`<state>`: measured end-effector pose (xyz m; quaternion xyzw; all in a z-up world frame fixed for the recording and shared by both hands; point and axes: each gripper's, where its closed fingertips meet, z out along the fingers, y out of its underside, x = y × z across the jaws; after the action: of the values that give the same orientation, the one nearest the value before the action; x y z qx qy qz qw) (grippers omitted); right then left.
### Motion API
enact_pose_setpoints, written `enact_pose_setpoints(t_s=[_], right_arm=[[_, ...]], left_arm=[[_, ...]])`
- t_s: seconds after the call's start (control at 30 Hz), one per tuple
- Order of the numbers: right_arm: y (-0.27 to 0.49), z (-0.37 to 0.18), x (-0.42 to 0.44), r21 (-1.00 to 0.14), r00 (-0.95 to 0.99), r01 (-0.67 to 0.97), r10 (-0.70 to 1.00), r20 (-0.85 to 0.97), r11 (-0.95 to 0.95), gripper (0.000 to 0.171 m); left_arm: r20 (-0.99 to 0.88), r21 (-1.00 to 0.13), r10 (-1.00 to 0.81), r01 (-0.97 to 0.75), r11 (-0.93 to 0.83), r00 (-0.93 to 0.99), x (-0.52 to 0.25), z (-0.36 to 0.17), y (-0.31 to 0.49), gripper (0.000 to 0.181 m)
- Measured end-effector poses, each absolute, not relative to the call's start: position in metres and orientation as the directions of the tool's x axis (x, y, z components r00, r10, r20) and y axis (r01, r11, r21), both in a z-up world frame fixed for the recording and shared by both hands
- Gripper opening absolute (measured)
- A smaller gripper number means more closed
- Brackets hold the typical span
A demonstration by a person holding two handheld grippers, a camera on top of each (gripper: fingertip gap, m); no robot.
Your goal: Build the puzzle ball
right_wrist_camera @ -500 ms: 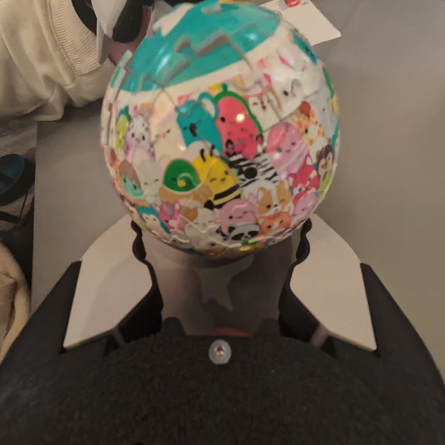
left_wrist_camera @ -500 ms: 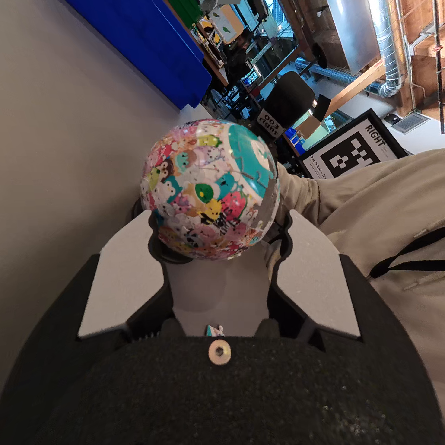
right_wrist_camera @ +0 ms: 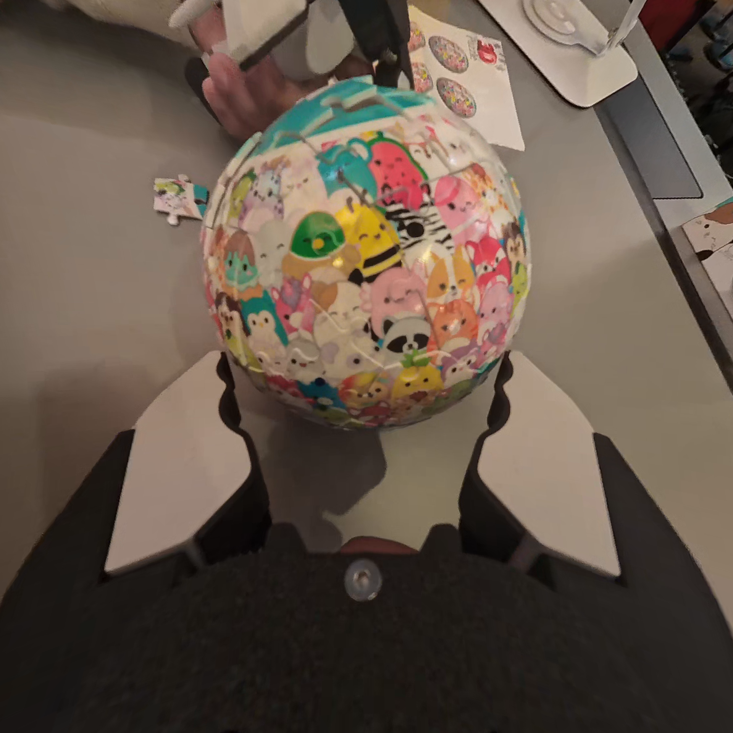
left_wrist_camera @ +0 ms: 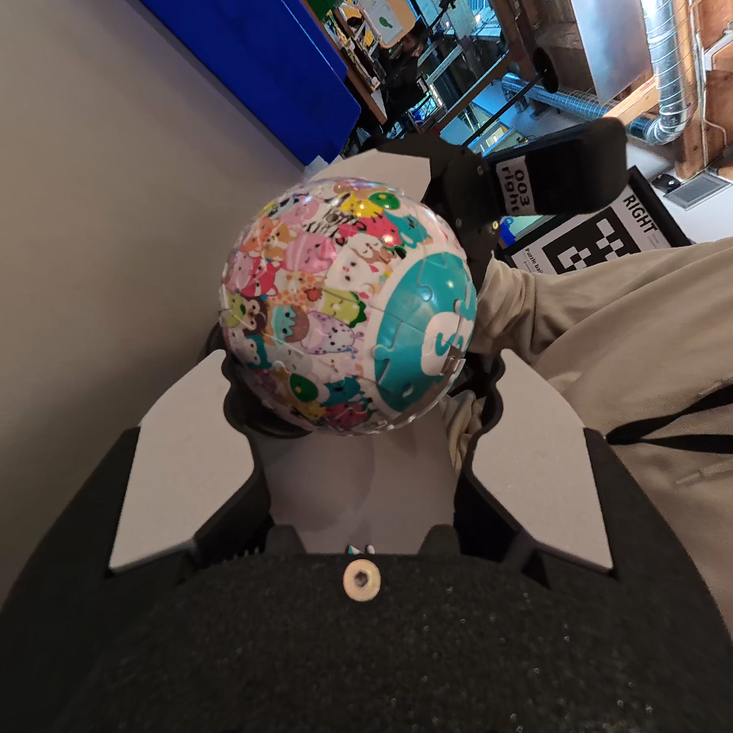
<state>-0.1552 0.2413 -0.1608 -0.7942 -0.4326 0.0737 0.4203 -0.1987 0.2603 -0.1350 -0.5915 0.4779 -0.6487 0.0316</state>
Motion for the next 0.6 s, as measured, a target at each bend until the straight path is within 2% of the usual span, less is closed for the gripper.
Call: enact_pose_setpoints(t_s=[0.17, 0.33, 0.43, 0.6], right_arm=[[0.234, -0.166, -0.143, -0.796, 0.622, 0.527, 0.774, 0.121, -0.299, 0.125], [0.23, -0.196, -0.152, -0.745, 0.54, 0.484, 0.827, -0.158, -0.459, 0.124], [0.235, -0.19, -0.161, -0.764, 0.527, 0.464, 0.833, -0.168, -0.448, 0.12], [0.241, -0.167, -0.157, -0.776, 0.548, 0.494, 0.833, -0.072, -0.392, 0.118]], left_arm=[[0.725, -0.666, -0.633, -0.511, -0.543, -0.272, -0.202, -0.123, 0.267, 0.115], [0.718, -0.647, -0.66, -0.563, -0.514, -0.222, -0.198, -0.128, 0.265, 0.115], [0.737, -0.628, -0.644, -0.56, -0.541, -0.204, -0.194, -0.128, 0.263, 0.116], [0.731, -0.632, -0.655, -0.555, -0.541, -0.194, -0.185, -0.133, 0.261, 0.125]])
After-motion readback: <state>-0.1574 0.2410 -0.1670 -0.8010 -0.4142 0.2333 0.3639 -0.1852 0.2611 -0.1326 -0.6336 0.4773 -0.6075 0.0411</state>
